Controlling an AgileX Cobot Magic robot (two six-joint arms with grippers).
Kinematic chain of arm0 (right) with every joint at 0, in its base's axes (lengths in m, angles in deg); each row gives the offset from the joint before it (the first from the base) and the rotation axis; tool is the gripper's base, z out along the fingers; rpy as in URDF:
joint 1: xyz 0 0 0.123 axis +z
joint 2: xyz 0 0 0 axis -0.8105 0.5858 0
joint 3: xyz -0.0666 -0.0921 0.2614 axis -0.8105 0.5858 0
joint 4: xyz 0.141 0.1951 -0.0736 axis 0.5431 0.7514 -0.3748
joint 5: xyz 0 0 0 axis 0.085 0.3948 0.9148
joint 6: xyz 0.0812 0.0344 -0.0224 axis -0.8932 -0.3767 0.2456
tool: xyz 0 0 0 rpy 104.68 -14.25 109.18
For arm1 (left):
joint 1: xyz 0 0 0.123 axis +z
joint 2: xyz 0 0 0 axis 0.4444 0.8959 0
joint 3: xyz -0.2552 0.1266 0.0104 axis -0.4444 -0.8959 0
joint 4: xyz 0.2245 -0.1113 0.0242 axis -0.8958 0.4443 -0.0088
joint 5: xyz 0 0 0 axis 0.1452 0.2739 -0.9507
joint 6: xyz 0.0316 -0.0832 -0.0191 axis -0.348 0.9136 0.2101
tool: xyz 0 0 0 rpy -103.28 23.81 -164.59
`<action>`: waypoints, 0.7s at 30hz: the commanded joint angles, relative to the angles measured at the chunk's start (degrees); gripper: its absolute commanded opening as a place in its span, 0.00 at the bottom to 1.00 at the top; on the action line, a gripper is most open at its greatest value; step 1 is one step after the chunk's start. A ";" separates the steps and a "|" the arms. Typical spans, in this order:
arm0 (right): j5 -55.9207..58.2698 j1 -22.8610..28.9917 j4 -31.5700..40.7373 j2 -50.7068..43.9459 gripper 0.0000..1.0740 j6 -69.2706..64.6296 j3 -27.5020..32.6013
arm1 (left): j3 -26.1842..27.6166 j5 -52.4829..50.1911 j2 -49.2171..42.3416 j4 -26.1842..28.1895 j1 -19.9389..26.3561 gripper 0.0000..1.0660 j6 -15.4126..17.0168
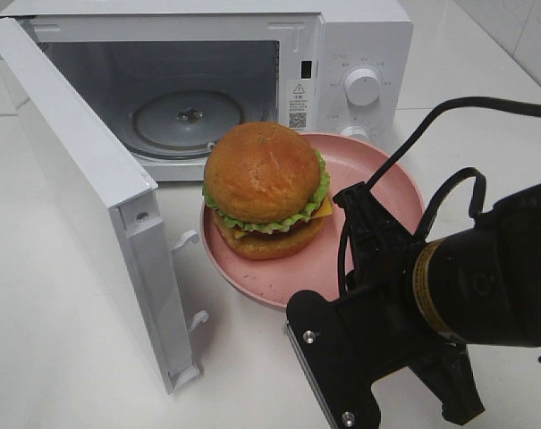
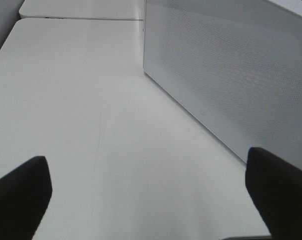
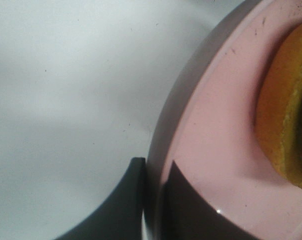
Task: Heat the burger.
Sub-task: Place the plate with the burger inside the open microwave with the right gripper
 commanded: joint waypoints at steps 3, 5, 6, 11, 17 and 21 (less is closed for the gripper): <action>-1.32 0.17 -0.74 -0.52 0.00 0.17 -0.17 | -0.23 -0.80 -0.86 0.34 -0.17 0.92 -0.11; -1.38 -0.06 -0.74 -0.52 0.00 0.23 -0.17 | -0.23 -0.80 -0.86 0.34 -0.17 0.92 -0.11; -1.55 -0.52 -0.74 -0.52 0.00 0.23 -0.17 | -0.23 -0.80 -0.86 0.34 -0.17 0.92 -0.11; -5.50 -4.41 -0.74 -0.52 0.00 1.95 -0.17 | -0.23 -0.80 -0.86 0.34 -0.17 0.92 -0.11; -11.29 -9.57 1.09 -0.52 0.00 9.28 -0.17 | -0.23 -0.80 -0.86 0.34 -0.17 0.92 -0.11; -13.52 -12.09 4.07 -0.52 0.00 14.27 -0.17 | -0.23 -0.80 -0.86 0.34 -0.17 0.92 -0.11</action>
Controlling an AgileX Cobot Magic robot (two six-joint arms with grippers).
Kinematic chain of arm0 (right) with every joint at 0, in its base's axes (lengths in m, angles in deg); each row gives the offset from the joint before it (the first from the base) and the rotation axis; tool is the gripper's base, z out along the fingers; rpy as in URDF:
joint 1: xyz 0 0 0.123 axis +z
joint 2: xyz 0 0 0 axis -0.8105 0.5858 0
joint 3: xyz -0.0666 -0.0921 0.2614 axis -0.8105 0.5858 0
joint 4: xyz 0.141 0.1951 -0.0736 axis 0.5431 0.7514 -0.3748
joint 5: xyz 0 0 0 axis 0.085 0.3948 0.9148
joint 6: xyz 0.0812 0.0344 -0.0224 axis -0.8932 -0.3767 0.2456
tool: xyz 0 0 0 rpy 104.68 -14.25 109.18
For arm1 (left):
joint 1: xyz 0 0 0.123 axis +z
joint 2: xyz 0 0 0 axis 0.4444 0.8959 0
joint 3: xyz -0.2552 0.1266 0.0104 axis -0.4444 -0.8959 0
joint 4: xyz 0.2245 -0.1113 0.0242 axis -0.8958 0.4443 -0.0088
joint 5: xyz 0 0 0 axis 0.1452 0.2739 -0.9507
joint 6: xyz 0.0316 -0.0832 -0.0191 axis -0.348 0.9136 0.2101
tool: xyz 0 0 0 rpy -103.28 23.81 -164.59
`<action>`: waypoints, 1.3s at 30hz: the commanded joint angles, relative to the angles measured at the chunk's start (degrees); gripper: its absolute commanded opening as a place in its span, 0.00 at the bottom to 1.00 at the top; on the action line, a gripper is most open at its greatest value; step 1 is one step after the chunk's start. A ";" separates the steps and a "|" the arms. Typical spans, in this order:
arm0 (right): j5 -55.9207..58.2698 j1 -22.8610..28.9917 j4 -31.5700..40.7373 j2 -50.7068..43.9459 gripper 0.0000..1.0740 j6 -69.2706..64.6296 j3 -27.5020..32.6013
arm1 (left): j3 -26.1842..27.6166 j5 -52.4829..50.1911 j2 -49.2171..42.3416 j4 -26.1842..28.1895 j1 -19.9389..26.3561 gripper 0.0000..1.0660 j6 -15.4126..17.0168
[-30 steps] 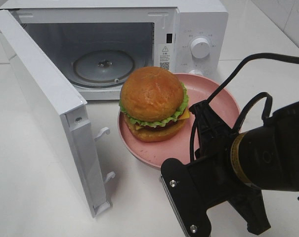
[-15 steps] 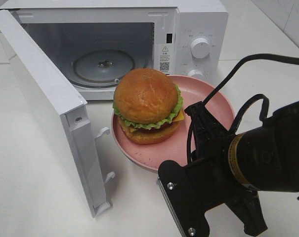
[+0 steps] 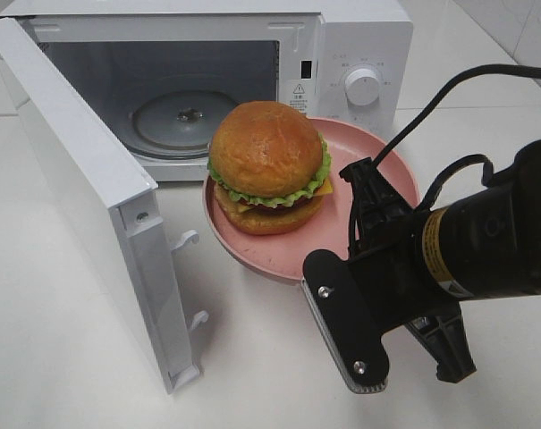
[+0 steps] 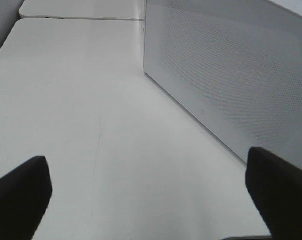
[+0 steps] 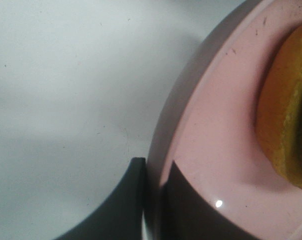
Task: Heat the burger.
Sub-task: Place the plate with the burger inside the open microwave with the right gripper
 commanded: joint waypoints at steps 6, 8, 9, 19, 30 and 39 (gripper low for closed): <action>-6.53 -6.30 10.20 -0.52 0.00 17.88 -0.23 | -0.23 -0.80 -0.86 0.34 -0.17 0.92 -0.11; -6.53 -7.56 13.58 -0.52 0.00 22.98 -0.34 | -0.23 -0.80 -0.86 0.34 -0.17 0.92 -0.11; -6.59 -8.88 17.65 -0.52 0.00 27.22 -0.63 | -0.23 -0.80 -0.86 0.34 -0.17 0.92 -0.11; -6.19 -11.46 35.75 -0.46 0.00 49.85 -3.38 | -0.23 -0.80 -0.86 0.34 -0.17 0.92 -0.11; -6.42 -12.78 42.51 0.17 0.00 58.50 -4.24 | -0.23 -0.80 -0.86 0.34 -0.17 0.92 -0.11; -7.73 -12.61 42.57 1.43 0.00 57.98 -5.39 | -0.23 -0.80 -0.86 0.34 -0.17 0.92 -0.11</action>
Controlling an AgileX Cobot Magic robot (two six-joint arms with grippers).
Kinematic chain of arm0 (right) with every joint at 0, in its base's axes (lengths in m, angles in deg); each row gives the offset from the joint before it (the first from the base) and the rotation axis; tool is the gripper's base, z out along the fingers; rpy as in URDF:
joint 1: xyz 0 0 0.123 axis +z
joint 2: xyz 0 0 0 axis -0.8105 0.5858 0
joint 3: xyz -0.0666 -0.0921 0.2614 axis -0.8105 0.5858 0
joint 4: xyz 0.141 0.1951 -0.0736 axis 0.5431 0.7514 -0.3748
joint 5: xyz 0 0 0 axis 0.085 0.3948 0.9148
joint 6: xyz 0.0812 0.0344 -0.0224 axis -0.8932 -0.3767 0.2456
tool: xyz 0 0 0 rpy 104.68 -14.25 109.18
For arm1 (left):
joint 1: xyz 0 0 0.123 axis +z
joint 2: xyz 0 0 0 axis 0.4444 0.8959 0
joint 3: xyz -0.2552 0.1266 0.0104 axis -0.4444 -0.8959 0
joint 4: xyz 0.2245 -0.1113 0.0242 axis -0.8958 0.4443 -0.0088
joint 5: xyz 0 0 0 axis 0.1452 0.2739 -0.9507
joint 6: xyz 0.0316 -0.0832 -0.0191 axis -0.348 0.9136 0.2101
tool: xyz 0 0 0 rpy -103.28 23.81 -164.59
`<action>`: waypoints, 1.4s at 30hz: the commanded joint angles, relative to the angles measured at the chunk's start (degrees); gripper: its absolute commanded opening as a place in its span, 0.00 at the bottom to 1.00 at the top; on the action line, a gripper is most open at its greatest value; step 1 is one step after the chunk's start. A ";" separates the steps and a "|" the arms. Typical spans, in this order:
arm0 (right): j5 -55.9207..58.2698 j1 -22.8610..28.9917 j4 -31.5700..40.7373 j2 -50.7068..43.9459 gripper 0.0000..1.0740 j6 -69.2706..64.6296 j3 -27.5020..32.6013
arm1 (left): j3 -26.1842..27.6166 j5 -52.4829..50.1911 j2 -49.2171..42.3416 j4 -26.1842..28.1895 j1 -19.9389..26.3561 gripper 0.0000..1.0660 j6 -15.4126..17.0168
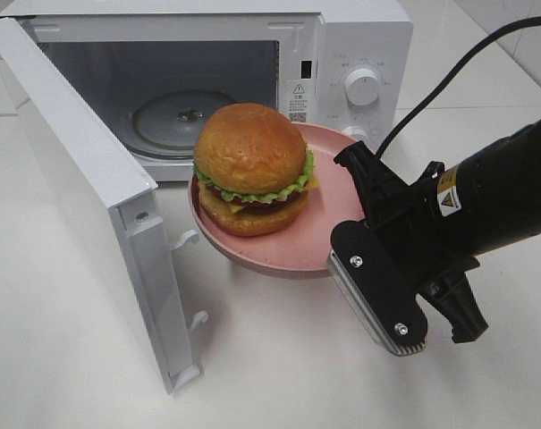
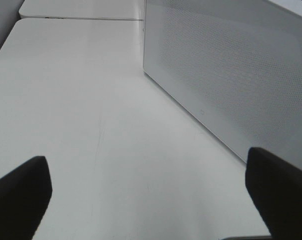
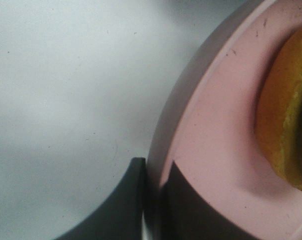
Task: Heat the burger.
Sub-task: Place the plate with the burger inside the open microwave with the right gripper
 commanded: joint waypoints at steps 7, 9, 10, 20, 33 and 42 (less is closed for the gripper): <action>-4.13 0.74 -0.17 5.50 0.00 -0.80 -7.10 | -0.23 -0.80 -0.86 0.34 -0.17 0.92 -0.11; -4.18 0.74 -0.17 5.90 0.00 -0.80 -7.73 | -0.23 -0.80 -0.86 0.34 -0.17 0.92 -0.11; -4.24 1.43 -0.17 7.22 0.00 -0.92 -8.88 | -0.23 -0.80 -0.86 0.34 -0.17 0.92 -0.11; -4.18 2.12 -0.17 13.81 0.00 -0.97 -15.53 | -0.23 -0.80 -0.86 0.34 -0.17 0.92 -0.11; -0.46 2.12 -0.29 21.60 0.00 -1.66 -25.90 | -0.23 -0.80 -0.86 0.34 -0.17 0.92 -0.11; 2.12 2.06 -2.75 26.41 0.00 -6.07 -33.40 | -0.23 -0.80 -0.86 0.34 -0.17 0.92 -0.11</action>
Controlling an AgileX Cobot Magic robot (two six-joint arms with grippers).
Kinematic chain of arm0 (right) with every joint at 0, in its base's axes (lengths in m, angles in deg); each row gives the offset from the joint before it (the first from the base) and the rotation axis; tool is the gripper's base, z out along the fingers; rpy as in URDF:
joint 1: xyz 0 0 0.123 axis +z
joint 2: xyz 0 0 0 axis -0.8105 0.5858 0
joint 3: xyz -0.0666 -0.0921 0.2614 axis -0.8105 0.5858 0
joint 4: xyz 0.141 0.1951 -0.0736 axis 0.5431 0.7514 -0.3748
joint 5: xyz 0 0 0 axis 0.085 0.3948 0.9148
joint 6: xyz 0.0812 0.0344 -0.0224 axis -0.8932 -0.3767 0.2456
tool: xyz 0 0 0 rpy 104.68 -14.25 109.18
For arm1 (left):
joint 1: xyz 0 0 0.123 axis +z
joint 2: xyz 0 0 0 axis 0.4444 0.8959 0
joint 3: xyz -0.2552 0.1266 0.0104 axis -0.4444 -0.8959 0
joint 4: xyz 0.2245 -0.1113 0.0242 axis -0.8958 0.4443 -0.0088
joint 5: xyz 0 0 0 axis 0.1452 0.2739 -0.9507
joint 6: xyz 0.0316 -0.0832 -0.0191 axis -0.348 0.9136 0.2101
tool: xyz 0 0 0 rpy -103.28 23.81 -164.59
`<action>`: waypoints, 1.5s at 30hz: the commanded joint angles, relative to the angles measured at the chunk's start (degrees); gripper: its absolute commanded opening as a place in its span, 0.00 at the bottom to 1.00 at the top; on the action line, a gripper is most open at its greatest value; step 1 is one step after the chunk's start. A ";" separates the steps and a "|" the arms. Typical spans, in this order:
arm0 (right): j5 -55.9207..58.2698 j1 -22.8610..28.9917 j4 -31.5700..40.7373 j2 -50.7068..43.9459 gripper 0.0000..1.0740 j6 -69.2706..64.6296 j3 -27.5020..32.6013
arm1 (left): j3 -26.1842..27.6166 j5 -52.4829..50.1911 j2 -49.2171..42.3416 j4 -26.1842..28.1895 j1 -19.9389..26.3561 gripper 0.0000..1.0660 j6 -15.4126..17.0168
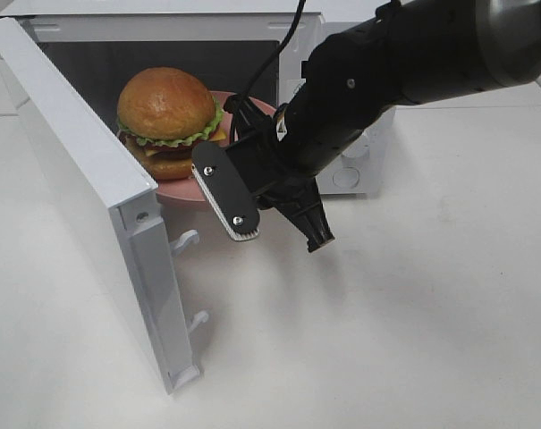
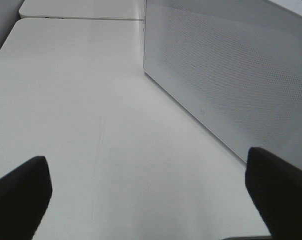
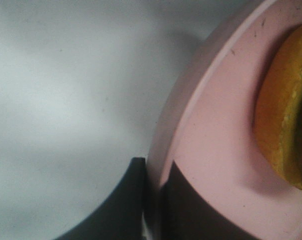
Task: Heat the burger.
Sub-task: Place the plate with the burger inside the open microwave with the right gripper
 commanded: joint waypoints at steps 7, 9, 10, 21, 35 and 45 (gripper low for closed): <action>0.11 0.11 -2.18 2.69 0.00 -4.76 -7.05 | -0.23 -0.80 -0.86 0.34 -0.17 0.92 -0.11; 0.63 0.11 -2.35 3.09 0.00 -5.10 -7.79 | -0.23 -0.80 -0.86 0.34 -0.17 0.92 -0.11; 1.60 0.11 -3.09 3.90 0.00 -6.25 -9.40 | -0.23 -0.80 -0.86 0.34 -0.17 0.92 -0.11; 5.73 0.11 -4.76 8.37 0.00 -8.77 -16.90 | -0.23 -0.80 -0.86 0.34 -0.17 0.92 -0.11; 9.11 0.11 -6.88 14.90 0.00 -12.66 -26.64 | -0.23 -0.80 -0.86 0.34 -0.17 0.92 -0.11; 11.63 0.00 -9.68 19.77 0.00 -16.21 -34.21 | -0.23 -0.80 -0.86 0.34 -0.17 0.92 -0.11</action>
